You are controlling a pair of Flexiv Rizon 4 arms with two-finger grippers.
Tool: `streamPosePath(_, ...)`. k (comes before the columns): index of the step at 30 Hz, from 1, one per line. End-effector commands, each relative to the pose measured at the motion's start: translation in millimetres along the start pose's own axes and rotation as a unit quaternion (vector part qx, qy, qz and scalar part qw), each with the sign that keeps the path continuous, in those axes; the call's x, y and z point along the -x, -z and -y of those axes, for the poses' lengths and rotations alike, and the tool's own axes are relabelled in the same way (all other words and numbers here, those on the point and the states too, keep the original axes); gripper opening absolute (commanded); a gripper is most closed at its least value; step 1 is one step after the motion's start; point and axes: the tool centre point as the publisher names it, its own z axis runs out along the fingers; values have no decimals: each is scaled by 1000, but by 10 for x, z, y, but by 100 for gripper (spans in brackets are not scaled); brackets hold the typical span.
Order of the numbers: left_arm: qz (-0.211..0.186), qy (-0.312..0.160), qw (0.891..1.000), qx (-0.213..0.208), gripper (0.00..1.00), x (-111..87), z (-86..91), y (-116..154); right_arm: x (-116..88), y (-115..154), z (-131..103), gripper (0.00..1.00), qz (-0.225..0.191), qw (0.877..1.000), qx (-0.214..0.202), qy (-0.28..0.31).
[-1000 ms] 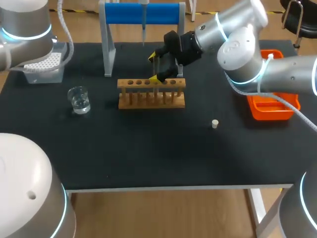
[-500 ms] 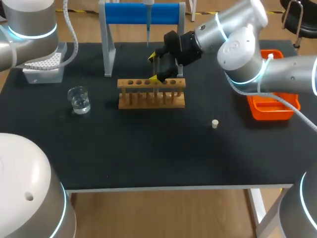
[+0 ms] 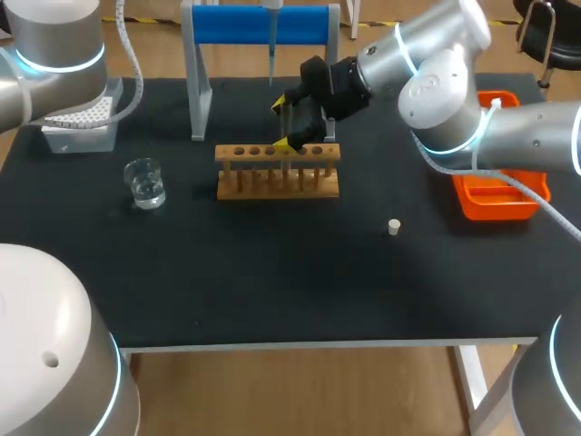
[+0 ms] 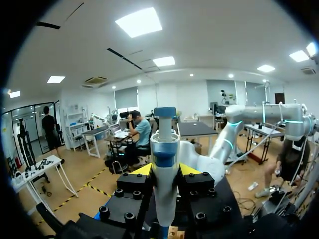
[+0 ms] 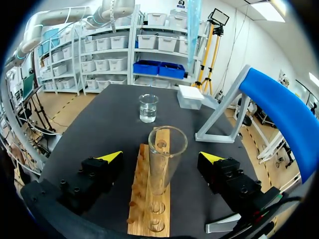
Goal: Invert the test tube, pick up the pipette, mount the tip to pipette, aspirate from beaker and dispense into the tube, eject the tip, return the pipette, and cap with the stopper.
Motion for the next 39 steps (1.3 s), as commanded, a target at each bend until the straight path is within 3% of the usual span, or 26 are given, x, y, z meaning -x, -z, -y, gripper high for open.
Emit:
streamPosePath(1, -1, 0, 1000, 2, 0, 1, 8, 4, -2, 8, -4, 100, 0, 1000, -1, 0)
streamPosePath(39, -16, 16, 999, -28, 0, -25, -106, -129, -2, 8, -4, 100, 0, 1000, -1, 0)
